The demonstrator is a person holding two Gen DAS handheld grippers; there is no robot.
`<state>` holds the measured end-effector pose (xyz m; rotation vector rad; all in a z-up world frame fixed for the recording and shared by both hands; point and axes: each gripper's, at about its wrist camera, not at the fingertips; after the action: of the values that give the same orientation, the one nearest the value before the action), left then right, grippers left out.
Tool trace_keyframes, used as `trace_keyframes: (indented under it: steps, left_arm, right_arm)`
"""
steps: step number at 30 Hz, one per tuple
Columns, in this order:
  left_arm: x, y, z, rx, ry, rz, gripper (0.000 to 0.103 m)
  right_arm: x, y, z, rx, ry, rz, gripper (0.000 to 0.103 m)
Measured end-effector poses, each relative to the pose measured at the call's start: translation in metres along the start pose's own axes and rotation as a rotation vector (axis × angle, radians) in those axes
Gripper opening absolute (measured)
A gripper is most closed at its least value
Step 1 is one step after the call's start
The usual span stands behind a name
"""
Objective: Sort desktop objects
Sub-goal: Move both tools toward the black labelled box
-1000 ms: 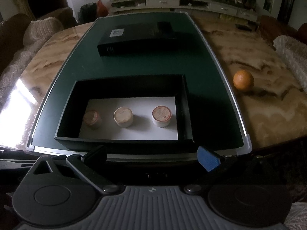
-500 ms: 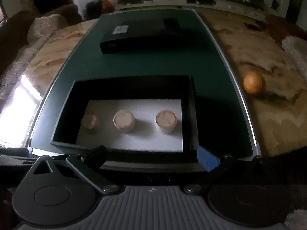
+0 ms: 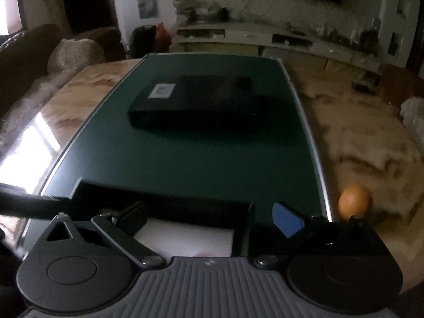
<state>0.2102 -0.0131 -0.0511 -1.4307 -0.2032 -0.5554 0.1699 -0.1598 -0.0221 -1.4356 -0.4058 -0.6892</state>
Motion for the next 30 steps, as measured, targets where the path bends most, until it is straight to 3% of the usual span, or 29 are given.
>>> trace_keyframes:
  steps: [9,14,18,22,30]
  left_arm:
    - [0.095,0.06,0.003,-0.033,-0.016,-0.012,0.097]
    - [0.137,0.1,0.013,-0.072,-0.064,-0.013,0.097]
    - [0.16,0.129,0.02,-0.062,-0.066,0.003,0.097]
    - [0.178,0.149,0.025,-0.094,-0.074,-0.007,0.095]
    - [0.202,0.175,0.022,-0.203,-0.066,-0.023,0.092]
  right_arm:
    - [0.075,0.07,-0.024,0.02,-0.01,-0.007,0.103]
    - [0.11,0.11,-0.043,0.048,0.031,-0.059,0.103]
    - [0.135,0.15,-0.059,0.11,0.083,-0.043,0.099]
    - [0.151,0.184,-0.078,0.239,0.182,0.005,0.09]
    - [0.168,0.224,-0.086,0.24,0.216,0.031,0.088]
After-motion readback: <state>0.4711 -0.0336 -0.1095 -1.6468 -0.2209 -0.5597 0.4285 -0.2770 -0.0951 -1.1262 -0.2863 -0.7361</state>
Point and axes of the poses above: each gripper's, at about its wrist camera, not at the fingertips, and y roughly the way its jaws point, z to its left, x to its top, and after that the axes turned 9 degrees about y, right-handed
